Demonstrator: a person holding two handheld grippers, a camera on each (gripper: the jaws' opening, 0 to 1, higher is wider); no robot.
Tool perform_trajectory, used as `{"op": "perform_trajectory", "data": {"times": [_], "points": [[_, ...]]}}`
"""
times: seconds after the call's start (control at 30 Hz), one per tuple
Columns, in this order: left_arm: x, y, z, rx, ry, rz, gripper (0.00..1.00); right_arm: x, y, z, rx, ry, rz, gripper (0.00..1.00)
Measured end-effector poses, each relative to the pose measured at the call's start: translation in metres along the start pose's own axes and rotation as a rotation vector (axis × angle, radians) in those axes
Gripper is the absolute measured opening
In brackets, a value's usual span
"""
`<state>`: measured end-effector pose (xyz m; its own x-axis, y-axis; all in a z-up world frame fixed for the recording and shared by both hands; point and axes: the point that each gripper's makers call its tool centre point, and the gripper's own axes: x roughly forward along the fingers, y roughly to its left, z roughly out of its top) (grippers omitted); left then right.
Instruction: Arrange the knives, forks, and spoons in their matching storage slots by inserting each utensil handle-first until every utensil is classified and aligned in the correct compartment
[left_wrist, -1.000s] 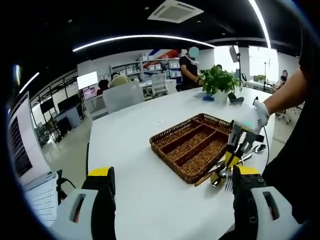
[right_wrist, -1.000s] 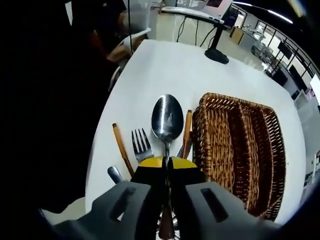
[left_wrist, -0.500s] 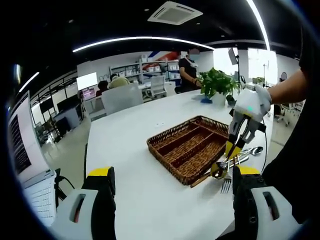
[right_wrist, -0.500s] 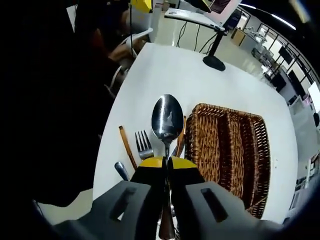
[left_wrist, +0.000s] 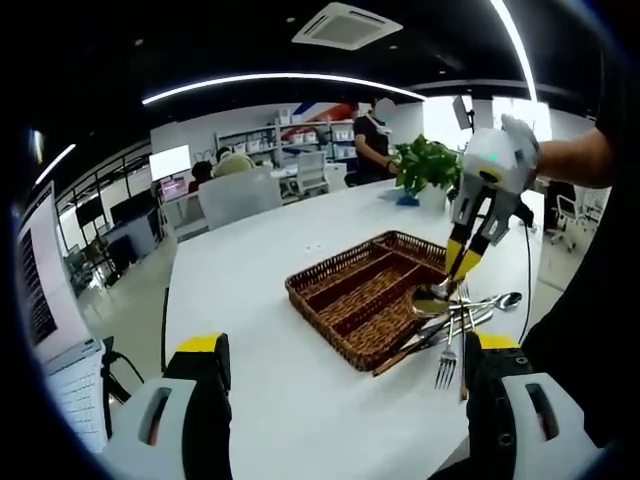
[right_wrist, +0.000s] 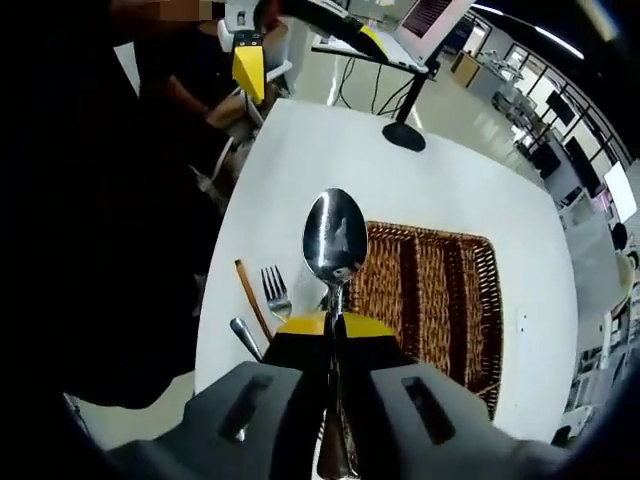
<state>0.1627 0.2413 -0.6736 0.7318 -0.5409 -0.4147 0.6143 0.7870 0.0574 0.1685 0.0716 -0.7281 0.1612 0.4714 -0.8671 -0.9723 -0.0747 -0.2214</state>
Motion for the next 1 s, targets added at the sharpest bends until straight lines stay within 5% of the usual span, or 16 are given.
{"op": "perform_trajectory", "data": {"times": [1.0], "points": [[0.009, -0.001, 0.011, -0.019, -0.021, -0.045, 1.00, -0.026, -0.026, -0.002, 0.003, 0.045, -0.028, 0.00]]}}
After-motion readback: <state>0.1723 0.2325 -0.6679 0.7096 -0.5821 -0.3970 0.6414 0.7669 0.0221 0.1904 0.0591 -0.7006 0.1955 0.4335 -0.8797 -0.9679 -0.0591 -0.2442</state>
